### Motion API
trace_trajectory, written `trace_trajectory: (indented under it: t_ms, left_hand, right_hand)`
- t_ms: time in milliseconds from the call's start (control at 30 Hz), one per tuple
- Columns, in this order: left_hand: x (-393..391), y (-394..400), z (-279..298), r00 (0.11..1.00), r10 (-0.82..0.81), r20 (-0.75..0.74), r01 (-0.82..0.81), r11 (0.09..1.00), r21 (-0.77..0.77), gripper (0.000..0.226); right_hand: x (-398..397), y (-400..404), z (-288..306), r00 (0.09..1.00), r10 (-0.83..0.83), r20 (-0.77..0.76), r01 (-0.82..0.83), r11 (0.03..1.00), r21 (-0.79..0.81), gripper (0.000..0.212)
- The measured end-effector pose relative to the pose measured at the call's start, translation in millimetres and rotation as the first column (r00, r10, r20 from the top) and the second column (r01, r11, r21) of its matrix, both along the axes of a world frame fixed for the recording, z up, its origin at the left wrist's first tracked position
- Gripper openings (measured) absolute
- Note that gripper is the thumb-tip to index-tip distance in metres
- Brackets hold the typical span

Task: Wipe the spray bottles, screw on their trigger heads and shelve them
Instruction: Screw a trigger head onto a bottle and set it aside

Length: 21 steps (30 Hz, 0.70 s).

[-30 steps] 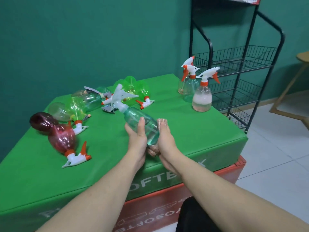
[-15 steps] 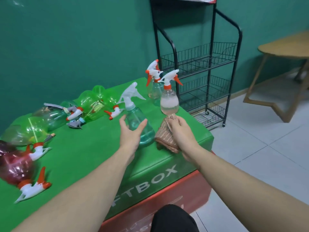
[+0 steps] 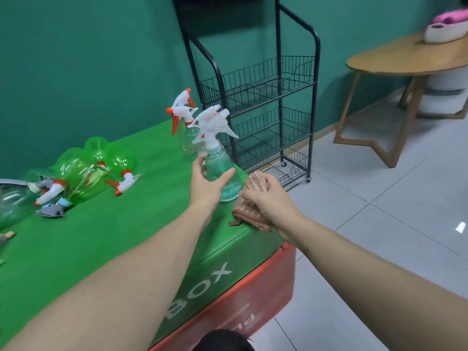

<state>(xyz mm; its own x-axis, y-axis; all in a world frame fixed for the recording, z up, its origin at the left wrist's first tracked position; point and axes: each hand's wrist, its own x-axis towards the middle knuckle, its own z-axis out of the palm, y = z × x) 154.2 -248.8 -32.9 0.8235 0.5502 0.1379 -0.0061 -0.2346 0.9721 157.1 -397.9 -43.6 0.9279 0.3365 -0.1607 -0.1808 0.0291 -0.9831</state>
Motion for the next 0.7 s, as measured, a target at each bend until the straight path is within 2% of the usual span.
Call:
trace_trajectory:
  t_ms: [167,300,433,500,700]
  left_hand:
    - [8,3,-1,0.999,-0.013,-0.037,0.014,0.999,0.041,0.084]
    - [0,17,2,0.996,-0.017,-0.082,0.02,0.999,0.034,0.086]
    - [-33,42,5,0.992,0.012,-0.126,-0.008,0.999,0.039,0.061]
    - [-59,59,6,0.99,0.008,-0.141,0.005,0.996,0.089,0.05]
    - [-155,123,13,0.974,0.049,-0.221,0.005,0.971,0.24,0.038]
  right_hand:
    - [-4,-3,-1,0.999,0.037,0.008,-0.037,0.999,-0.036,0.041]
    - [-18,7,6,0.999,0.028,0.035,-0.025,0.996,-0.083,0.046]
    - [-35,24,16,0.996,0.06,0.063,-0.053,0.993,-0.106,0.034]
    - [-48,38,21,0.993,0.099,0.07,-0.092,0.99,-0.104,0.031]
    - [-94,105,32,0.959,0.256,0.119,-0.24,0.961,-0.135,0.035]
